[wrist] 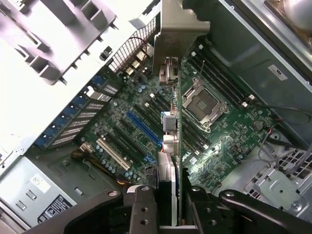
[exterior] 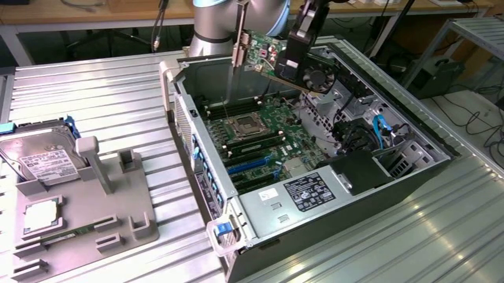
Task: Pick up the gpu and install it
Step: 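Insert the gpu into the slot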
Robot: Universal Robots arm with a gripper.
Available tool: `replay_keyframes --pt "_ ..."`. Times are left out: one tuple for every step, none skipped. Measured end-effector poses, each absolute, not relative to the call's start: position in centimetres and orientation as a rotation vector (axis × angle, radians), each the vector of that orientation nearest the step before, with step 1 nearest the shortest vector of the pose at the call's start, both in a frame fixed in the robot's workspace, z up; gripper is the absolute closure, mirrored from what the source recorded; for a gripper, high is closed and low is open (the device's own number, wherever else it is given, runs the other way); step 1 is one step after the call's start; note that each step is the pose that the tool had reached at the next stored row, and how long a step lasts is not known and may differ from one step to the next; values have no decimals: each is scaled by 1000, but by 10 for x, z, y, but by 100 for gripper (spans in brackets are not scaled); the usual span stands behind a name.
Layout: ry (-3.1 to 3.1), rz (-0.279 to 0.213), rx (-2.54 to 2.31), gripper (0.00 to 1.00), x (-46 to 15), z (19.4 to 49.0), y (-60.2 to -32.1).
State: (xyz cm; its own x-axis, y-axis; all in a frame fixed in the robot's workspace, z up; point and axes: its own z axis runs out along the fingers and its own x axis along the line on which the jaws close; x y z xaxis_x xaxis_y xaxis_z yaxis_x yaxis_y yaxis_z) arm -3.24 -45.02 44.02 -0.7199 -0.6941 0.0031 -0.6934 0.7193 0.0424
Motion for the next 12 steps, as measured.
replay_keyframes --pt "-2892 -60 1177 72 -32 440 -450" --pt "-2888 -60 1185 72 -32 440 -450" --pt "-2884 -59 1194 72 -32 440 -450" --pt "-2881 -59 1203 72 -32 440 -450" --pt "-2877 -59 1211 72 -32 440 -450" --pt "-2873 -59 1221 72 -32 440 -450" --pt "-2869 -59 1230 72 -32 440 -450" --pt "-2863 -59 1244 72 -32 440 -450" --pt "-2857 -59 1257 72 -32 440 -450" --pt "-2853 -59 1265 72 -32 440 -450" --pt "-2849 -59 1274 72 -32 440 -450" --pt "-2846 -58 1282 72 -32 440 -450"
